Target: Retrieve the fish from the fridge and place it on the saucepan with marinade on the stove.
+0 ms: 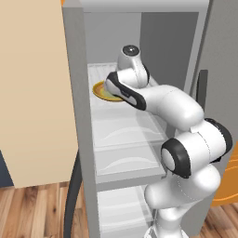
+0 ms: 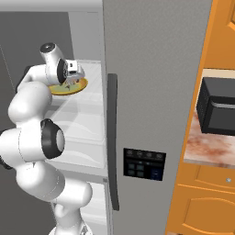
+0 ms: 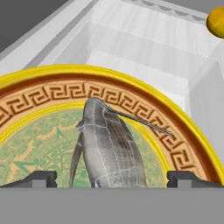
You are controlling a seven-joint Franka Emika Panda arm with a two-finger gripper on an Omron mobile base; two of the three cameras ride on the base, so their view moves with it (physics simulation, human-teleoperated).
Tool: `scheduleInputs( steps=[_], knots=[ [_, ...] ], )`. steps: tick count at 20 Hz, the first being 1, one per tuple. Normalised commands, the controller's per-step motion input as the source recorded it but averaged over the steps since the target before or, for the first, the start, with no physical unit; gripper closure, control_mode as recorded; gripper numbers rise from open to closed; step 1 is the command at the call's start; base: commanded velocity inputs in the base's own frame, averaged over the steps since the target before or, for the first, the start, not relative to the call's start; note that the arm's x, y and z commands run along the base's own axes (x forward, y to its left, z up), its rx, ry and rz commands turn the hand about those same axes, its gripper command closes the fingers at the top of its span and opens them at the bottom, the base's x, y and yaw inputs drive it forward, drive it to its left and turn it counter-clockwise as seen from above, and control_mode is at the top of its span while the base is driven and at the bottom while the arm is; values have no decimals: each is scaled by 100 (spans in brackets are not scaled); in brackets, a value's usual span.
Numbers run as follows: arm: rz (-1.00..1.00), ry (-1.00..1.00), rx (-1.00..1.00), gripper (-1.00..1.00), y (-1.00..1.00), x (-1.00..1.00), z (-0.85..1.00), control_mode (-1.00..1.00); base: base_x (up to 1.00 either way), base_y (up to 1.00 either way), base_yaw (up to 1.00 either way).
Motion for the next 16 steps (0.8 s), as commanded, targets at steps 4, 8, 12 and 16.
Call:
scheduleInputs(
  steps=[4,8,12,16],
  knots=[
    [0,0,0,100,12,2,-24,-100,0,0,0],
    [0,0,0,100,0,0,-1,-100,0,0,0],
    [0,0,0,100,0,0,0,-100,0,0,0],
    [0,-6,0,100,0,0,7,-100,0,0,0]
  ],
)
